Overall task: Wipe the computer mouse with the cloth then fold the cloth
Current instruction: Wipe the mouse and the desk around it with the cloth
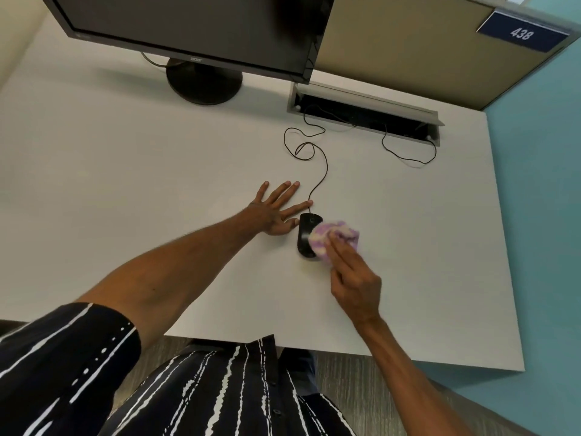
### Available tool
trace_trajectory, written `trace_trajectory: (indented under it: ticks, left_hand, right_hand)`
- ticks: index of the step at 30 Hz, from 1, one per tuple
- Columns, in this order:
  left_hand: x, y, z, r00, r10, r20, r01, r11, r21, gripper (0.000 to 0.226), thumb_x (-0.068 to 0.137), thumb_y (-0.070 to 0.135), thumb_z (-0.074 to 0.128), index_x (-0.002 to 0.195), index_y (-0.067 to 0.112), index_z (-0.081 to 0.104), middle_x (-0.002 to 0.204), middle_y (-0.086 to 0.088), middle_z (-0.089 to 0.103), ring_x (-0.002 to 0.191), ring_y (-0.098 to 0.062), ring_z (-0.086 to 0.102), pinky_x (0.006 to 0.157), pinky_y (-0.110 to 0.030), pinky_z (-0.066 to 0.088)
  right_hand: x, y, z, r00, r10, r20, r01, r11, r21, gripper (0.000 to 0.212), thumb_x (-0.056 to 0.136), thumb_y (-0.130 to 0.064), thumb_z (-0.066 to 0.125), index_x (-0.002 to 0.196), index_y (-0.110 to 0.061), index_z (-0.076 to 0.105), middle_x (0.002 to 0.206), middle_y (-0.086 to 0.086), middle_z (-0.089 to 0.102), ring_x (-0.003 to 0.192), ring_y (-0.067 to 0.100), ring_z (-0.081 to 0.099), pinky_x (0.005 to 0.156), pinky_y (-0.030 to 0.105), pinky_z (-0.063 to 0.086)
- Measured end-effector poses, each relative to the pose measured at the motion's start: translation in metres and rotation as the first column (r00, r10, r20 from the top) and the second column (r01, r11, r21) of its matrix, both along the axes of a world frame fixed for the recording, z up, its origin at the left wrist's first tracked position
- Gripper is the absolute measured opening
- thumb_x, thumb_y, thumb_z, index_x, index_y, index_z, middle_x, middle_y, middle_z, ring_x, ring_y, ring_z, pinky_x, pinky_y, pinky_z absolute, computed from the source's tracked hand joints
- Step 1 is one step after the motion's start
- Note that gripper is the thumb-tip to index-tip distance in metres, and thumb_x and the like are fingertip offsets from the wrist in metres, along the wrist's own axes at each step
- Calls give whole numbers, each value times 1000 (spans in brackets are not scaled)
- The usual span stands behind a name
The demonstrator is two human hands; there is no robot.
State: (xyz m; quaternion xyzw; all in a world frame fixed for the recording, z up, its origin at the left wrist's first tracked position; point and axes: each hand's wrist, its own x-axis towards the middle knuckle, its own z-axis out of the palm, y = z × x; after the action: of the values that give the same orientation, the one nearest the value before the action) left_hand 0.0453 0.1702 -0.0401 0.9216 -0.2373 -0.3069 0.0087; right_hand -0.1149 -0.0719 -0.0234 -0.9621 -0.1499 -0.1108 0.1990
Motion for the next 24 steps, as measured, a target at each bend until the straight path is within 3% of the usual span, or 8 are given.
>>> trace_trajectory:
  ticks: [3,5,7,9,15,20,24]
  left_hand:
    - [1,-1,1,1000,-18,-21,19,999,37,66,116,63,11,172,50,-20,178,1,-40,169,-22,-31,136,-63,-11]
    - [2,-3,2,999,-28,-34,30,997,73,68,116,63,11,175,44,-17,177,1,-42,168,-21,-34,136,-62,-12]
    - [2,-3,3,999,-24,-47,28,996,90,71,115,65,12,176,41,-16,176,2,-43,167,-19,-35,136,-61,-13]
    - [3,-3,5,998,-28,-57,34,994,101,74,114,68,14,176,40,-17,176,2,-44,167,-18,-35,136,-60,-15]
    - [3,-1,5,998,-45,-53,49,995,85,73,115,67,17,174,44,-20,176,1,-44,167,-20,-35,136,-61,-14]
    - [1,-1,9,998,-37,-44,38,998,41,70,114,72,16,171,53,-21,177,1,-41,168,-22,-33,136,-63,-12]
    - [-2,-2,9,1000,-6,-20,6,1000,30,62,116,64,10,171,55,-17,179,3,-38,170,-20,-29,137,-62,-11]
  right_hand:
    - [42,23,11,991,-134,-13,134,991,18,47,106,-17,50,152,-27,55,156,-13,54,136,6,59,80,16,55]
    - [70,37,14,976,-156,-151,151,988,-41,52,101,-14,58,150,-31,58,154,-13,56,137,10,59,80,30,62]
    - [86,50,11,944,-86,-318,31,985,-172,52,99,-16,62,148,-34,59,156,-9,54,145,15,50,91,43,61]
    - [91,60,6,920,-52,-389,-80,946,-315,51,101,-21,61,150,-34,56,160,-5,50,151,19,41,96,47,59]
    - [60,60,-7,960,-8,-280,-116,898,-425,54,106,-14,47,159,-27,44,166,0,42,153,27,41,89,44,61]
    - [24,53,-13,990,95,-100,-125,921,-369,47,96,-6,66,142,-18,66,142,7,68,127,32,68,80,40,67]
    - [-12,47,-19,981,181,-64,-192,931,-311,47,88,-2,69,131,-20,74,140,-3,69,114,27,74,66,34,65]
